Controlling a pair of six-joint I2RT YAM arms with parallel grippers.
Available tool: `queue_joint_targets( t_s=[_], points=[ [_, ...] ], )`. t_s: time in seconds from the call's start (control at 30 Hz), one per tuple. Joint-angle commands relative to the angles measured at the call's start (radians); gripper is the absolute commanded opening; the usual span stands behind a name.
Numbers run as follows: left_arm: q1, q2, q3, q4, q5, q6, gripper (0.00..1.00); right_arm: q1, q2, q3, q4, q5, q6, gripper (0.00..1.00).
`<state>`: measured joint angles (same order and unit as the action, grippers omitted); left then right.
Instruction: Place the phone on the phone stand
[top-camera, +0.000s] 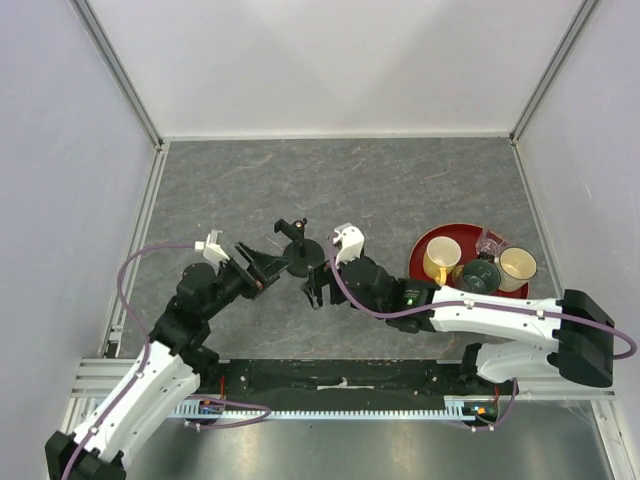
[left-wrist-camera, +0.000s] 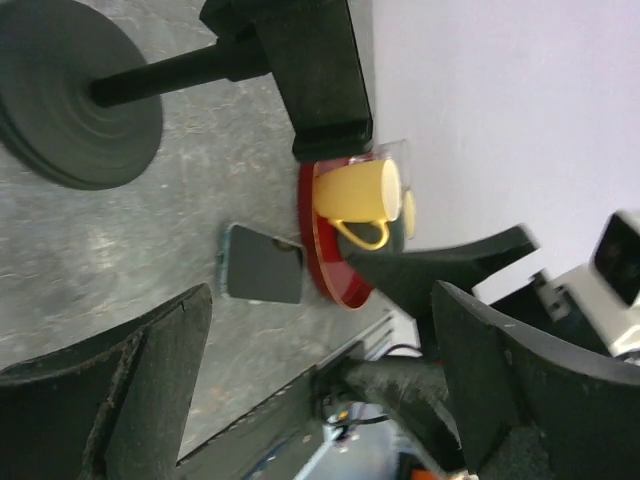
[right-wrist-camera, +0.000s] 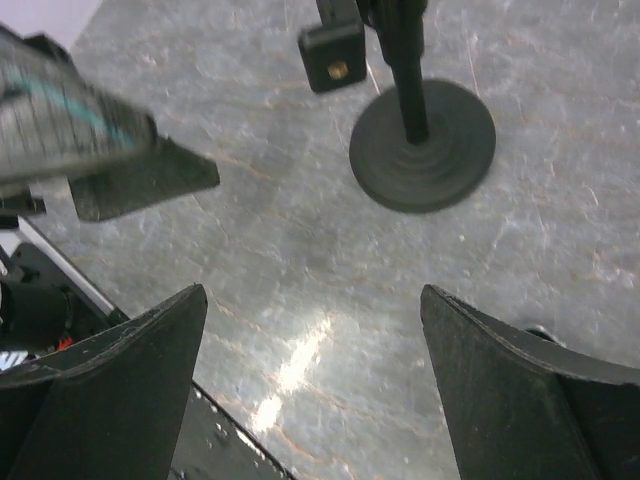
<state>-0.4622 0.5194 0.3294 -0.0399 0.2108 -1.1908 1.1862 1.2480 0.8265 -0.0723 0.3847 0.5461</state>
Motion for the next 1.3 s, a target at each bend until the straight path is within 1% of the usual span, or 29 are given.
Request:
queue_joint_targets(
  t_s=[0.0, 0.03, 0.07, 0.1, 0.2, 0.23, 0.33, 0.4, 0.53, 0.6, 0.63, 0.67, 0.7, 0.8, 0.83, 0.87, 0.97, 1.0, 1.03, 1.1, 1.2, 1.23, 1.27],
  points=[
    [0.008, -0.142, 0.063, -0.207, -0.042, 0.246, 0.96, 0.006, 0.063, 0.051, 0.267, 0.086, -0.070, 0.89],
    [0.008, -0.212, 0.074, -0.225, -0.086, 0.293, 0.96, 0.004, 0.083, 0.075, 0.278, 0.089, -0.084, 0.84],
    [0.008, -0.237, 0.100, -0.244, -0.106, 0.313, 0.96, 0.004, 0.103, 0.094, 0.285, 0.091, -0.097, 0.78],
    [0.008, -0.257, 0.118, -0.294, -0.123, 0.333, 0.96, 0.004, 0.152, 0.115, 0.286, 0.097, -0.118, 0.77],
    [0.008, -0.275, 0.184, -0.363, -0.171, 0.407, 0.95, 0.004, 0.243, 0.201, 0.252, 0.152, -0.135, 0.76],
    [0.008, -0.275, 0.195, -0.377, -0.177, 0.431, 0.95, 0.006, 0.261, 0.233, 0.243, 0.198, -0.143, 0.76],
    [0.008, -0.275, 0.227, -0.408, -0.203, 0.468, 0.95, 0.003, 0.317, 0.272, 0.241, 0.279, -0.167, 0.75],
    [0.008, -0.286, 0.238, -0.413, -0.206, 0.476, 0.95, 0.003, 0.355, 0.293, 0.223, 0.310, -0.178, 0.72],
    [0.007, -0.295, 0.217, -0.393, -0.202, 0.476, 0.95, -0.016, 0.401, 0.338, 0.209, 0.299, -0.206, 0.66],
    [0.008, -0.280, 0.211, -0.390, -0.198, 0.474, 0.95, -0.039, 0.389, 0.306, 0.246, 0.286, -0.218, 0.61],
    [0.007, -0.272, 0.211, -0.388, -0.197, 0.473, 0.95, -0.051, 0.383, 0.300, 0.250, 0.281, -0.213, 0.54],
    [0.008, -0.263, 0.211, -0.382, -0.192, 0.473, 0.95, -0.065, 0.377, 0.296, 0.240, 0.270, -0.204, 0.51],
    [0.008, -0.248, 0.209, -0.376, -0.183, 0.473, 0.95, -0.095, 0.366, 0.284, 0.241, 0.229, -0.204, 0.49],
    [0.008, -0.239, 0.178, -0.341, -0.172, 0.455, 0.94, -0.143, 0.363, 0.267, 0.292, 0.107, -0.233, 0.37],
    [0.008, -0.230, 0.154, -0.338, -0.175, 0.410, 0.94, -0.145, 0.366, 0.278, 0.281, 0.105, -0.230, 0.24],
    [0.008, -0.220, 0.139, -0.325, -0.169, 0.387, 0.94, -0.145, 0.370, 0.284, 0.273, 0.100, -0.229, 0.19],
    [0.008, -0.168, 0.076, -0.237, -0.097, 0.291, 0.92, -0.145, 0.372, 0.286, 0.287, 0.042, -0.262, 0.11],
    [0.008, -0.156, 0.056, -0.165, -0.058, 0.252, 0.91, -0.146, 0.373, 0.302, 0.273, 0.049, -0.287, 0.09],
    [0.008, -0.130, 0.024, -0.132, -0.042, 0.241, 0.90, -0.146, 0.378, 0.312, 0.255, 0.080, -0.297, 0.01],
    [0.008, -0.111, 0.014, -0.104, -0.024, 0.235, 0.90, -0.152, 0.383, 0.324, 0.223, 0.098, -0.314, 0.00],
    [0.008, -0.101, 0.025, -0.129, -0.036, 0.249, 0.90, -0.158, 0.373, 0.303, 0.244, 0.069, -0.333, 0.00],
    [0.008, -0.102, 0.026, -0.126, -0.037, 0.252, 0.90, -0.161, 0.370, 0.301, 0.247, 0.050, -0.347, 0.05],
    [0.008, -0.102, 0.026, -0.121, -0.037, 0.253, 0.90, -0.163, 0.373, 0.301, 0.246, 0.036, -0.351, 0.15]
  ],
)
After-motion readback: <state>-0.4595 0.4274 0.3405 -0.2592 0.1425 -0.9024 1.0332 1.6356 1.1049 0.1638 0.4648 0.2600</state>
